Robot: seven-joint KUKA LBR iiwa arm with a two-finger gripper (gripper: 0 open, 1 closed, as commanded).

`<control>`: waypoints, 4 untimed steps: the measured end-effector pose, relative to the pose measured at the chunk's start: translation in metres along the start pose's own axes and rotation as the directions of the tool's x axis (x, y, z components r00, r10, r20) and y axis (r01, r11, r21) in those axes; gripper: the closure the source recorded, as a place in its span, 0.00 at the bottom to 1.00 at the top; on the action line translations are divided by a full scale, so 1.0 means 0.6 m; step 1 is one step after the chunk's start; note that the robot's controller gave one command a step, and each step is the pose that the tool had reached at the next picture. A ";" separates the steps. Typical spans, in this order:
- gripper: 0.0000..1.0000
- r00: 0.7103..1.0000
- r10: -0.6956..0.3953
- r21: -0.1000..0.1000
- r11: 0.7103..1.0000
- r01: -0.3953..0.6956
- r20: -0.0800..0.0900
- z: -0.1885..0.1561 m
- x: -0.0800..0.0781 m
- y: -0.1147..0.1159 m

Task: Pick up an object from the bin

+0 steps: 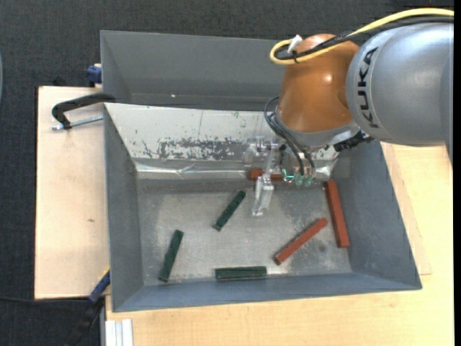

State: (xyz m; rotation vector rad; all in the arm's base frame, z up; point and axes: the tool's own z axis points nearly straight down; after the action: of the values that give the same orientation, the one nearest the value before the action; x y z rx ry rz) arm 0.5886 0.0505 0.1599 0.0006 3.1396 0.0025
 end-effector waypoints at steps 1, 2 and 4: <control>0.00 0.995 0.100 -0.002 0.995 -0.100 0.007 0.035 -0.002 -0.014; 0.00 0.976 0.220 0.001 0.976 -0.220 -0.003 0.103 -0.001 -0.036; 1.00 0.963 0.271 0.001 0.963 -0.271 -0.001 0.149 0.068 -0.001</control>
Offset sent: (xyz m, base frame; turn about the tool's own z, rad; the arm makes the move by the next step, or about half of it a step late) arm 0.0035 -0.0362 -0.0898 0.0487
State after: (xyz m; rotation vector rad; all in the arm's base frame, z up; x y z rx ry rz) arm 0.5482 0.0501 0.0707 0.4297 3.1118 0.0020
